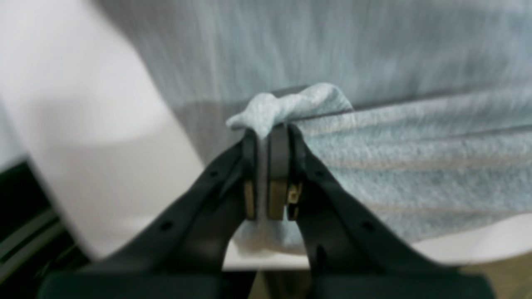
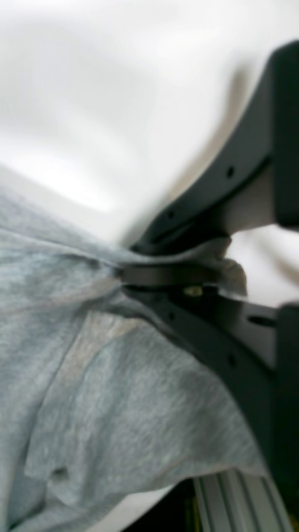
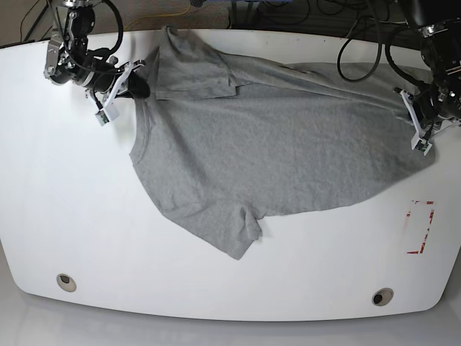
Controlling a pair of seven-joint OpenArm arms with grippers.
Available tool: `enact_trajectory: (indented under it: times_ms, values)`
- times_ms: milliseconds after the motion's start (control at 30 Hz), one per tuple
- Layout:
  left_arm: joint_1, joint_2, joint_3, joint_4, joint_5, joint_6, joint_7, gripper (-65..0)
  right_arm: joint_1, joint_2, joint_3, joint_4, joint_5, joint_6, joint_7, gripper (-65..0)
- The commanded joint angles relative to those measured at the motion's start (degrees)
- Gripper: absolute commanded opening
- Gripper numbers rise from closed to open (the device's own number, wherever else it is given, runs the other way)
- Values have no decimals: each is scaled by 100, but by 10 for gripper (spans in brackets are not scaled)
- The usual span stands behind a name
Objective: Layout the t-shirt on the table in an organized manner, then fold the t-shirt properly
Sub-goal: 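Pull the shirt edge outward with both grippers to straighten it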
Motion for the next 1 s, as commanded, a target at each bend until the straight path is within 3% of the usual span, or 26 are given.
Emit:
enact_trajectory:
  times_ms: [0,300,967]
  values:
    - [-93,-7,-29,92,52,-3,48,-650,126,318,33,-288,-540,-168,-302,-650]
    - [-216,204,358,92,52,-3,48,-650,477,775,16,-886,-540,-124,-293,-650]
    - [-49,283,666,400,52,-3,48,-650,583,943,7,-913,-549,-124,-293,-648]
